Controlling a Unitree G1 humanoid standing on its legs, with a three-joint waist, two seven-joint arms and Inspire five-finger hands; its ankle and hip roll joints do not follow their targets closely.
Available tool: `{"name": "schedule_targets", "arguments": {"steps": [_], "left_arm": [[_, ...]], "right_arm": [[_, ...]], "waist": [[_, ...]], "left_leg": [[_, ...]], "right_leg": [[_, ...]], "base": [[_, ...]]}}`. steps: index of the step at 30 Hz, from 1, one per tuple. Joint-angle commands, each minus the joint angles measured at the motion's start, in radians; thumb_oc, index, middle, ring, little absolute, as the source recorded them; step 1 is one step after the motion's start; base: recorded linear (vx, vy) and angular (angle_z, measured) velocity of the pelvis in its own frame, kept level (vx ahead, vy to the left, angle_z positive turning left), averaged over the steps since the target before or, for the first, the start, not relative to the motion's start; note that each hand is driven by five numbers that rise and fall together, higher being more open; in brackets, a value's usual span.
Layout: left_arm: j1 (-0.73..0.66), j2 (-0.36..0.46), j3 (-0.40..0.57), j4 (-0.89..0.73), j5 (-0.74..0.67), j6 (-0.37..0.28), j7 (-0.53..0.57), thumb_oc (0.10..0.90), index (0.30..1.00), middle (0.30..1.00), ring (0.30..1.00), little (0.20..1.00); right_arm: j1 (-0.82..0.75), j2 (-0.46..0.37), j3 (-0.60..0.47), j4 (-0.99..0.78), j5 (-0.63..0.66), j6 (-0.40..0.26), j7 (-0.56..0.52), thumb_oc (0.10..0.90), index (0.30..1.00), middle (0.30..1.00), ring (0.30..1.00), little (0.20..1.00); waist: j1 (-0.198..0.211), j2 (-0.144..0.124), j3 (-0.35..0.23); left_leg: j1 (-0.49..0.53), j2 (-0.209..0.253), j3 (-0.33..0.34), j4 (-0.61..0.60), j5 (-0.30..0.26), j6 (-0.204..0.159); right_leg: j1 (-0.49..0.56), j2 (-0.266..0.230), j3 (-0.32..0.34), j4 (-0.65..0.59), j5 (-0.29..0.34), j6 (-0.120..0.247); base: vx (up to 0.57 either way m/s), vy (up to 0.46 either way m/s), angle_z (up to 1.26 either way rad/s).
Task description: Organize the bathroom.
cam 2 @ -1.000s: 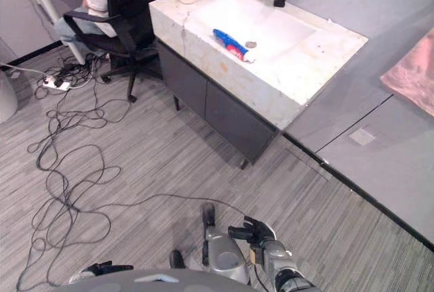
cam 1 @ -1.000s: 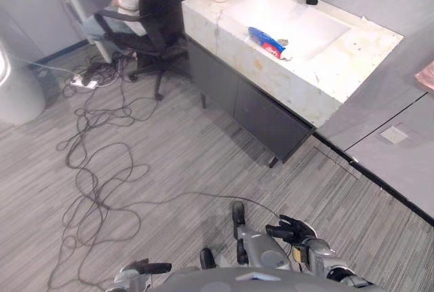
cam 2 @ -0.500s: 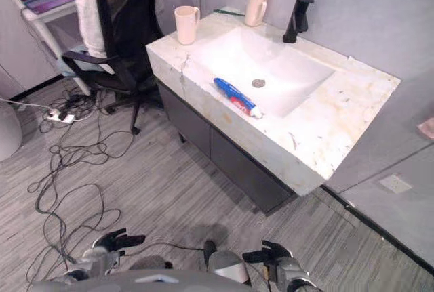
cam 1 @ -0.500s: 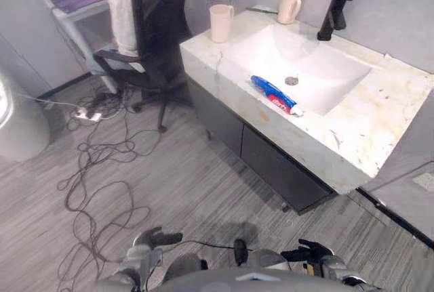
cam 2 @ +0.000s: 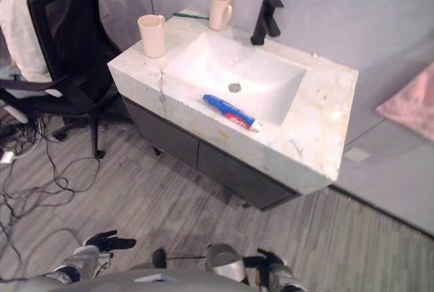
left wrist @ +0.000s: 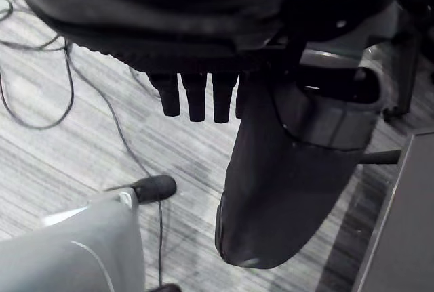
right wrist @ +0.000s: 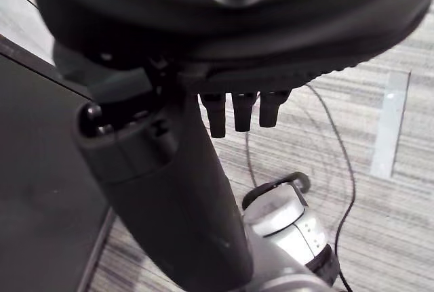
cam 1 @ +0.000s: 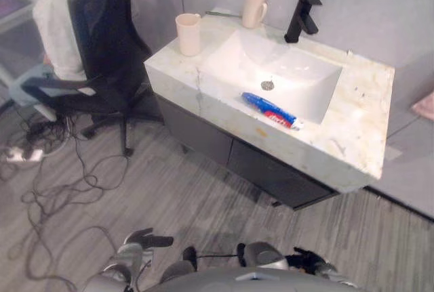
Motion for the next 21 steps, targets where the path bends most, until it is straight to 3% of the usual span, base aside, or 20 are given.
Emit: {"name": "schedule_targets", "arguments": {"steps": [1,2,4,6,8,9,10,11,12,14,15,17,19,21], "left_arm": [[0.020,0.037,-0.010,-0.019,0.073,-0.002,-0.010,0.800,0.900,0.900,0.900,0.900],[0.033,0.037,-0.002,-0.001,0.079,0.014,-0.003,0.800,0.900,0.900,0.900,0.900],[0.044,0.037,0.015,0.009,0.073,0.024,0.006,0.800,0.900,0.900,0.900,0.900],[0.053,0.037,0.029,0.013,0.066,0.019,0.008,0.800,0.900,0.900,0.900,0.900],[0.061,0.035,0.038,0.012,0.052,-0.005,0.016,0.800,0.900,0.900,0.900,0.900],[0.062,0.031,0.033,0.009,0.053,-0.028,0.026,0.800,0.900,0.900,0.900,0.900],[0.063,0.025,0.025,0.004,0.046,-0.050,0.045,0.800,0.900,0.900,0.900,0.900],[0.066,0.018,0.021,-0.003,0.034,-0.059,0.068,0.800,0.900,0.900,0.900,0.900],[0.063,0.009,0.010,-0.008,0.048,-0.072,0.085,0.800,0.900,0.900,0.900,0.900],[0.075,0.003,0.005,-0.021,0.057,-0.081,0.093,0.800,0.900,0.900,0.900,0.900],[0.082,0.005,0.000,-0.036,0.041,-0.087,0.079,0.800,0.900,0.900,0.900,0.900],[0.095,0.010,0.002,-0.052,0.031,-0.093,0.074,0.800,0.900,0.900,0.900,0.900],[0.102,0.015,0.004,-0.059,0.004,-0.092,0.069,0.800,0.900,0.900,0.900,0.900],[0.094,0.033,0.016,-0.058,0.008,-0.093,0.055,0.800,0.900,0.900,0.900,0.900]], "right_arm": [[0.019,-0.034,-0.021,-0.030,0.006,-0.037,0.002,0.800,0.900,0.900,0.900,0.900],[0.030,-0.048,-0.041,-0.032,-0.055,-0.058,0.050,0.800,0.900,0.900,0.900,0.900],[0.024,-0.046,-0.039,-0.029,-0.095,-0.064,0.065,0.800,0.900,0.900,0.900,0.900],[0.016,-0.036,-0.029,-0.027,-0.104,-0.066,0.060,0.800,0.900,0.900,0.900,0.900],[0.012,-0.021,-0.015,-0.030,-0.107,-0.073,0.055,0.800,0.900,0.900,0.900,0.900],[0.007,-0.011,-0.007,-0.030,-0.101,-0.073,0.051,0.800,0.900,0.900,0.900,0.900],[0.002,-0.007,-0.004,-0.028,-0.096,-0.069,0.057,0.800,0.900,0.900,0.900,0.900],[0.001,-0.006,0.001,-0.026,-0.098,-0.067,0.066,0.800,0.900,0.900,0.900,0.900],[0.006,-0.003,0.003,-0.023,-0.069,-0.062,0.064,0.800,0.900,0.900,0.900,0.900],[0.013,-0.001,0.006,-0.030,-0.046,-0.055,0.052,0.800,0.900,0.900,0.900,0.900],[0.015,-0.002,0.011,-0.037,-0.043,-0.049,0.032,0.800,0.900,0.900,0.900,0.900],[0.013,-0.011,0.022,-0.044,-0.050,-0.041,0.021,0.800,0.900,0.900,0.900,0.900],[0.013,-0.016,0.024,-0.047,-0.042,-0.043,0.023,0.800,0.900,0.900,0.900,0.900],[0.008,-0.026,0.029,-0.042,-0.050,-0.059,0.036,0.800,0.900,0.900,0.900,0.900]], "waist": [[-0.027,0.044,-0.013],[-0.029,0.066,0.009],[-0.020,0.063,0.016],[-0.011,0.049,0.018],[0.003,0.017,0.016],[0.016,-0.009,0.011],[0.027,-0.017,0.014],[0.034,-0.010,0.016],[0.022,-0.010,0.014],[0.026,-0.007,0.003],[0.030,-0.014,0.002],[0.050,-0.018,0.003],[0.063,-0.018,0.004],[0.080,-0.030,-0.009]], "left_leg": [[-0.028,0.081,-0.021,0.011,-0.038,-0.013],[-0.018,0.071,0.055,0.018,-0.068,0.003],[-0.005,0.059,0.118,0.011,-0.074,0.007],[0.008,0.038,0.175,0.001,-0.071,0.003],[0.033,0.001,0.229,-0.027,-0.063,-0.015],[0.038,-0.030,0.266,-0.024,-0.069,-0.022],[0.046,-0.038,0.293,-0.020,-0.078,-0.022],[0.055,-0.034,0.307,-0.031,-0.084,-0.014],[0.067,-0.050,0.269,-0.043,-0.089,-0.006],[0.055,-0.070,0.245,0.007,-0.083,-0.024],[0.004,-0.078,0.215,0.117,-0.026,-0.058],[-0.055,-0.077,0.184,0.205,-0.011,-0.065],[-0.063,-0.070,0.155,0.206,-0.015,-0.061],[-0.024,-0.035,0.101,0.126,-0.055,-0.030]], "right_leg": [[-0.213,0.002,-0.009,0.322,-0.127,0.080],[-0.324,-0.025,-0.023,0.480,-0.058,0.076],[-0.307,-0.047,-0.063,0.429,-0.054,0.078],[-0.246,-0.056,-0.135,0.277,-0.073,0.086],[-0.097,-0.031,-0.243,-0.049,-0.121,0.063],[-0.069,-0.005,-0.325,-0.194,-0.104,0.056],[-0.073,-0.013,-0.387,-0.206,-0.081,0.048],[-0.097,-0.033,-0.395,-0.179,-0.080,0.035],[-0.100,0.002,-0.312,-0.212,-0.066,0.034],[-0.060,0.016,-0.291,-0.226,-0.064,0.023],[-0.032,0.024,-0.249,-0.264,-0.050,0.012],[0.005,0.018,-0.221,-0.270,-0.056,0.002],[0.020,0.019,-0.208,-0.262,-0.068,-0.002],[0.047,0.018,-0.172,-0.276,-0.082,-0.006]], "base": [[0.26,0.487,-0.50],[0.24,0.428,-0.51],[0.23,0.334,-0.93],[0.18,0.134,-1.27],[0.16,0.066,-1.24],[0.10,0.071,-1.45],[0.06,0.077,-1.65],[0.08,0.041,-1.32],[0.10,0.013,-0.98],[0.14,0.036,-0.22],[0.10,0.055,0.28],[0.08,0.124,0.35],[0.08,0.163,-0.59],[0.13,0.292,-1.10]]}}
